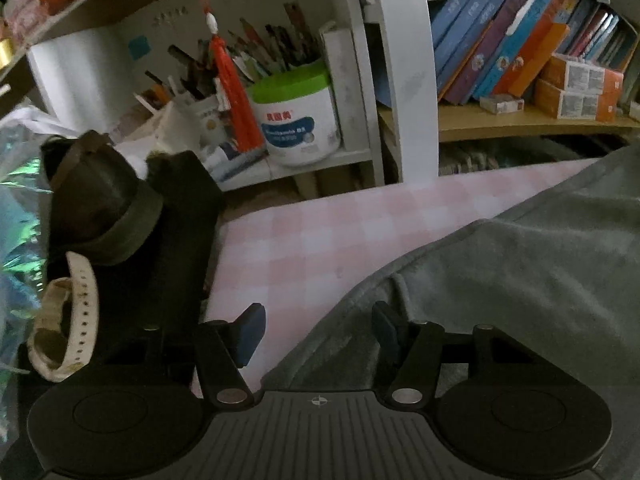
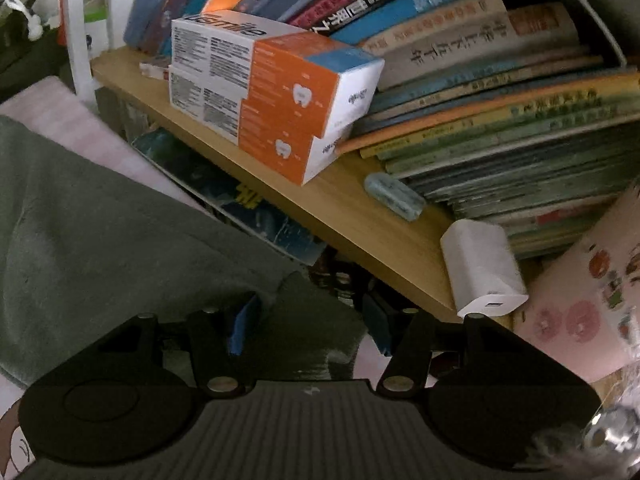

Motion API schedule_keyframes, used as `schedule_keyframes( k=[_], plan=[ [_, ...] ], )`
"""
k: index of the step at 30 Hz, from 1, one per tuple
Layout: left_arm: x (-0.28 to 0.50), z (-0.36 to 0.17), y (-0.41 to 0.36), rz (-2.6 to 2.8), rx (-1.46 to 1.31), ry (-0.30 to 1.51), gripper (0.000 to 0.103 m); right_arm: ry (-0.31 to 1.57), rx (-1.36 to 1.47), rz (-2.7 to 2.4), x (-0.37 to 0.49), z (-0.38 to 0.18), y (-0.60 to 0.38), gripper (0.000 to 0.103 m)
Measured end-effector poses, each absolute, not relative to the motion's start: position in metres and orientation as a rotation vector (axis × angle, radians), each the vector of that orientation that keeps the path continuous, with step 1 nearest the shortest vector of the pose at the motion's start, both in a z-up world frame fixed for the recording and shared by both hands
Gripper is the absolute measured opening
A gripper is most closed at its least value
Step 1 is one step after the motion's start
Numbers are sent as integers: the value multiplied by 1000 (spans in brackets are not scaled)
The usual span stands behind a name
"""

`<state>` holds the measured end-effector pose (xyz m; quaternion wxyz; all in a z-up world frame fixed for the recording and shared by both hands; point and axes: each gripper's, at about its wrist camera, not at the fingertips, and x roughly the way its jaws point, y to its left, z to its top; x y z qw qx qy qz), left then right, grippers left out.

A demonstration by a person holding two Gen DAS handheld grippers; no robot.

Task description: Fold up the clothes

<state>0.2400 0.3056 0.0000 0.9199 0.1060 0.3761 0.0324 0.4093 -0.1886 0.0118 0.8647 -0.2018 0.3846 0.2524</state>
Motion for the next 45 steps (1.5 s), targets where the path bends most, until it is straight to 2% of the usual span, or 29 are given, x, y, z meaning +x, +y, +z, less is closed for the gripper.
schedule_keyframes(
  k=[11,13,15,16,17,18,20,36,45],
  plan=[
    [262,-6,316,34,166,818,59,850,-298,535,418,8,-195,54],
    [264,-6,318,35,142,825,59,858,-282,519,418,8,-195,52],
    [264,-6,319,39,118,827,58,866,-272,509,417,10,-194,43],
    [263,-6,319,17,88,832,45,868,-270,507,415,11,-192,31],
    [262,-5,320,-9,55,836,23,872,-267,505,414,12,-191,20],
    [262,-5,318,-19,53,843,16,876,-267,499,411,13,-190,15],
    [261,-3,311,-24,84,859,8,875,-289,474,405,16,-187,14],
    [206,53,294,-3,119,697,6,652,-349,410,318,90,-202,13],
    [121,90,274,-37,148,561,6,494,-455,448,192,124,-233,13]
  ],
)
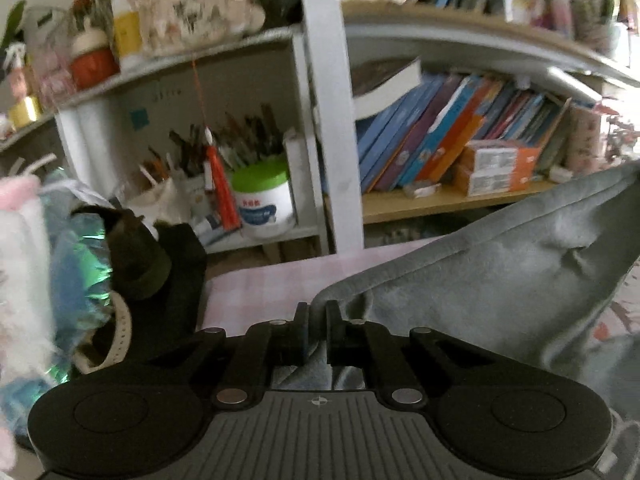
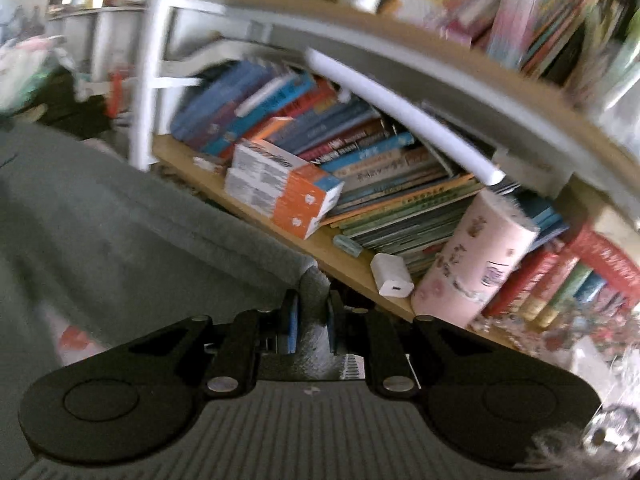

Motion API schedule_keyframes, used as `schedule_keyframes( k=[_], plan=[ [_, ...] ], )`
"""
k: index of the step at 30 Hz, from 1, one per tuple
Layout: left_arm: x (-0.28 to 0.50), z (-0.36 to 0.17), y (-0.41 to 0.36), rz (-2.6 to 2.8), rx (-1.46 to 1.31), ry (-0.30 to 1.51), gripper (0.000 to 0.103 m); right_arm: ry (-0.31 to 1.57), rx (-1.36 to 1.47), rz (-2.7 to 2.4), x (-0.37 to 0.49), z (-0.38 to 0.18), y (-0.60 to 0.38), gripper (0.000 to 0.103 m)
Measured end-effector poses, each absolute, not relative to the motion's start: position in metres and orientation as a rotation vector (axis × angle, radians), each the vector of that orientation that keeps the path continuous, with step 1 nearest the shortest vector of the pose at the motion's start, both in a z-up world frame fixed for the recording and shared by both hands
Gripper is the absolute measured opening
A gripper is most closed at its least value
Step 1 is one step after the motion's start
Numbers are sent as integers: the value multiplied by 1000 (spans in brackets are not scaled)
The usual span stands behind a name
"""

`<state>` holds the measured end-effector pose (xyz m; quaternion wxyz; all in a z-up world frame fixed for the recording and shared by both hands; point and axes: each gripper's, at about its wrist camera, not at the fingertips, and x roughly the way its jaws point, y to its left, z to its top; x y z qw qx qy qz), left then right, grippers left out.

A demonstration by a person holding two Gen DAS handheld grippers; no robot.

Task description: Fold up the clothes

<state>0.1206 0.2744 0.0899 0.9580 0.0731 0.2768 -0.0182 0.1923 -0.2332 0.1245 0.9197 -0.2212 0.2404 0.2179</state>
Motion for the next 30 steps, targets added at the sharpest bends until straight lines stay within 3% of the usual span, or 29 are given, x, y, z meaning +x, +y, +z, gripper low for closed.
schedule_keyframes(
  k=[12,15,17,20,25,30],
  plan=[
    [-29,60,257,34,62,527,13,518,-629,585,-15,72,-267,13],
    [-57,47,261,77,-19,545,24,593,-543,545,-32,58,-278,17],
    [-75,38,261,96,-90,557,34,643,-453,504,-39,52,-288,29],
    [-93,30,270,88,-291,523,51,725,-180,461,-41,51,-305,33],
    [-73,6,299,29,-749,484,57,856,379,504,-15,42,-317,44],
    [-33,-22,317,67,-995,537,58,887,604,531,10,30,-297,52]
  ],
)
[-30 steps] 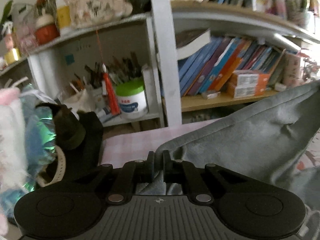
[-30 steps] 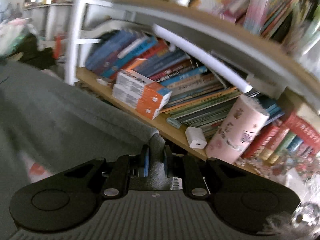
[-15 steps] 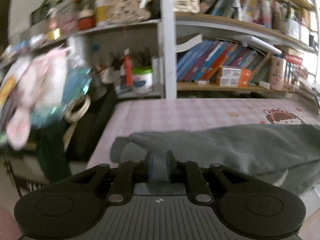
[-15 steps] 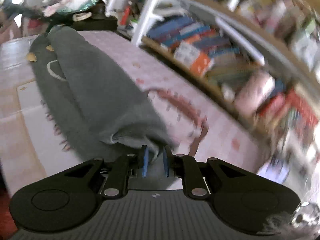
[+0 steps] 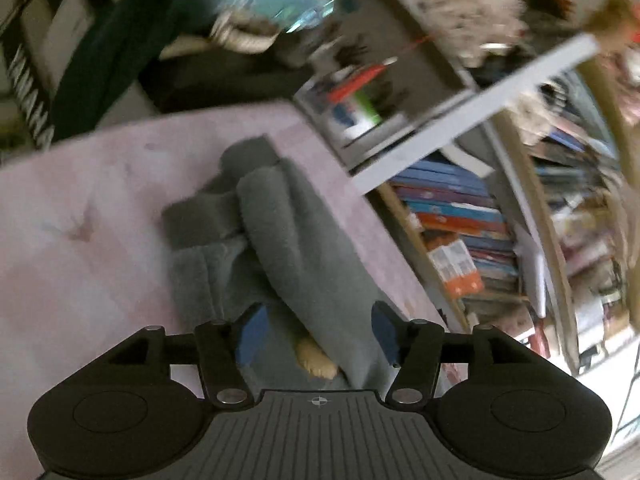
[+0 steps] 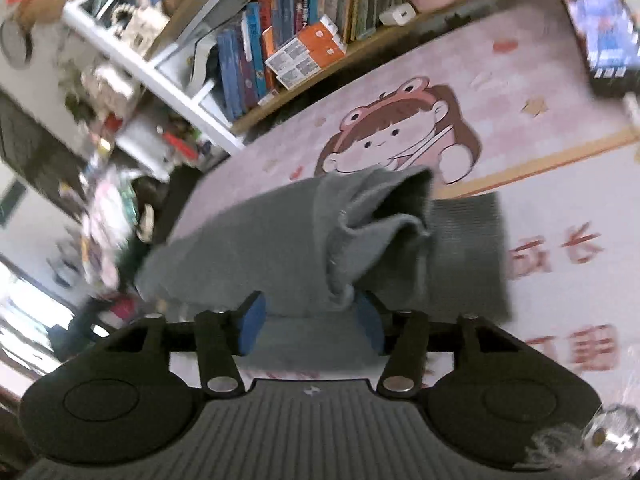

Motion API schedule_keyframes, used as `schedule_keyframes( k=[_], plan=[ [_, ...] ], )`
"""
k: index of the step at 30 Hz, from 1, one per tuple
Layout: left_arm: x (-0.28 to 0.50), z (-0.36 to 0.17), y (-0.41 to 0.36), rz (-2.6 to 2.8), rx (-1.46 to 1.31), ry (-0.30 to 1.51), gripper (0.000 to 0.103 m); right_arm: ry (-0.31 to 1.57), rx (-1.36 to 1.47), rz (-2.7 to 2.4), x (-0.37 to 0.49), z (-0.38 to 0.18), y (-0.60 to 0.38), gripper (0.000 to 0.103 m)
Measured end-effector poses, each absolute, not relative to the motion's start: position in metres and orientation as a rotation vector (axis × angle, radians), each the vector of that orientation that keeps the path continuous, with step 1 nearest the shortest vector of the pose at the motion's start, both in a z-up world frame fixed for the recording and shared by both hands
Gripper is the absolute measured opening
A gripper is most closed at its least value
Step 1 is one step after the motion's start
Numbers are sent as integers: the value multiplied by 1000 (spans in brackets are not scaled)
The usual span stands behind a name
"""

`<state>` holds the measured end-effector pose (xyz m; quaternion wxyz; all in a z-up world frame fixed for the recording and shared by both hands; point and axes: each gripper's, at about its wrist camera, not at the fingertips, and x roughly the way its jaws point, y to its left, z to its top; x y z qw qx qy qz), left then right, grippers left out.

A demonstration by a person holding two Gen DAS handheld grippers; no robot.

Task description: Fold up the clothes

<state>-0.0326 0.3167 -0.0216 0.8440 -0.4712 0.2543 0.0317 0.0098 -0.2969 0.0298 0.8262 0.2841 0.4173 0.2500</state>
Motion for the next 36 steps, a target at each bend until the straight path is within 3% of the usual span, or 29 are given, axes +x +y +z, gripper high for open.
schedule_keyframes(
  k=[9,10,12,13,16,20,23,24,26,29,31,36],
  plan=[
    [4,-36,332,121,-1125,516,55,887,824,400,41,12,-303,53],
    [6,-35,333,120,-1114,516,51,881,841,379,44,12,-305,52],
    [9,-33,335,103,-1063,501,21,885,854,350,50,9,-307,28],
    [10,-32,335,94,-1036,494,4,897,846,349,53,9,-307,21],
    [17,-11,335,32,-962,460,4,866,789,376,62,26,-304,14],
    [6,47,331,-72,-901,267,3,609,754,466,61,90,-312,13],
    [-30,60,328,-103,-887,194,4,465,716,493,37,123,-328,13],
    [-42,63,327,-113,-883,171,4,478,705,480,31,120,-334,13],
    [-54,33,327,-70,-917,291,4,579,698,440,25,96,-346,13],
    [-64,-21,327,12,-996,478,4,828,698,359,31,37,-348,13],
    [-67,-32,325,27,-1024,491,4,950,691,319,36,6,-347,13],
    [-54,-19,323,9,-1003,470,4,862,619,360,47,28,-337,13]
  ],
)
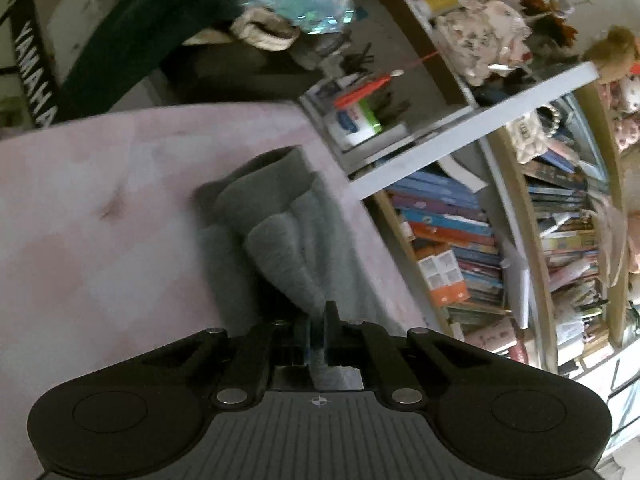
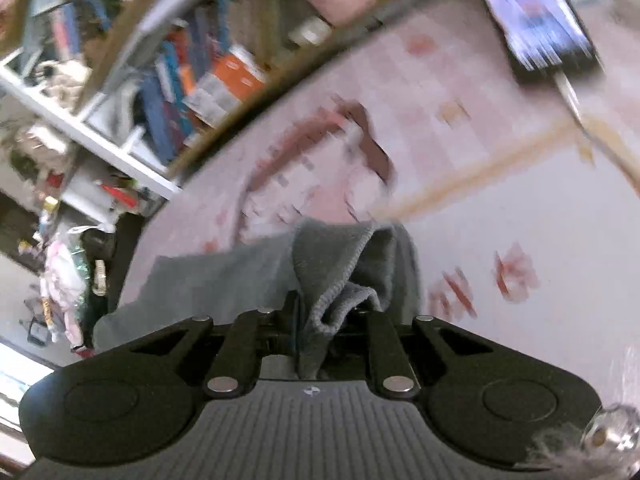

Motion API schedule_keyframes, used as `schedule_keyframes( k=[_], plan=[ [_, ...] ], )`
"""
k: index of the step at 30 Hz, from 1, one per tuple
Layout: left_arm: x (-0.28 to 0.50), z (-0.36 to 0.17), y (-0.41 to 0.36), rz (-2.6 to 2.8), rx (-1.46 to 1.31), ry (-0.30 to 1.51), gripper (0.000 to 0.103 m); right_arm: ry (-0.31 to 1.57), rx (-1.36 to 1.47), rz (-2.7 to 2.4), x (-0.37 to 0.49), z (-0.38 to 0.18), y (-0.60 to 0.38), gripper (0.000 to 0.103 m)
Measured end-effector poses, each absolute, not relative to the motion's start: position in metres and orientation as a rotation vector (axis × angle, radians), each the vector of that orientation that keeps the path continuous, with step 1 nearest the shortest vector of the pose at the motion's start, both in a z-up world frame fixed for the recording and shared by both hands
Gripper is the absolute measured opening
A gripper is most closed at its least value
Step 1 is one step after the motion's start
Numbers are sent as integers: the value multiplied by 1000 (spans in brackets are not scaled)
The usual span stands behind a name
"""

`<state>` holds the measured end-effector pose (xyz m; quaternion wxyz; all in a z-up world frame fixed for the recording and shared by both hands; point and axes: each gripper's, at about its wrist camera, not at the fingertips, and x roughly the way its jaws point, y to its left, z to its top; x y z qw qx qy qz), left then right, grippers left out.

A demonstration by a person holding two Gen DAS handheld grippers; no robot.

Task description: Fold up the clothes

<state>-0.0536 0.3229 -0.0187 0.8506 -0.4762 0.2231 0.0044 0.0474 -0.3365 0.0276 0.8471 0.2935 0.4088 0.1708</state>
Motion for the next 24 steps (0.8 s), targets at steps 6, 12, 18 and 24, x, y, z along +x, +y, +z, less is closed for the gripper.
schedule_keyframes(
  k=[6,12,18,24],
  plan=[
    [-66,17,315,-14,-889,368,4,699,536,421,35,67,-336,13],
    [-74,-28,319,79,-973,501,5,886,516,330,35,5,-336,14],
    [-84,-8,312,183,-831,485,39,818,455,278,16,14,-337,36],
    [-85,-7,314,267,-763,488,58,821,450,200,-2,15,-354,48]
  ],
)
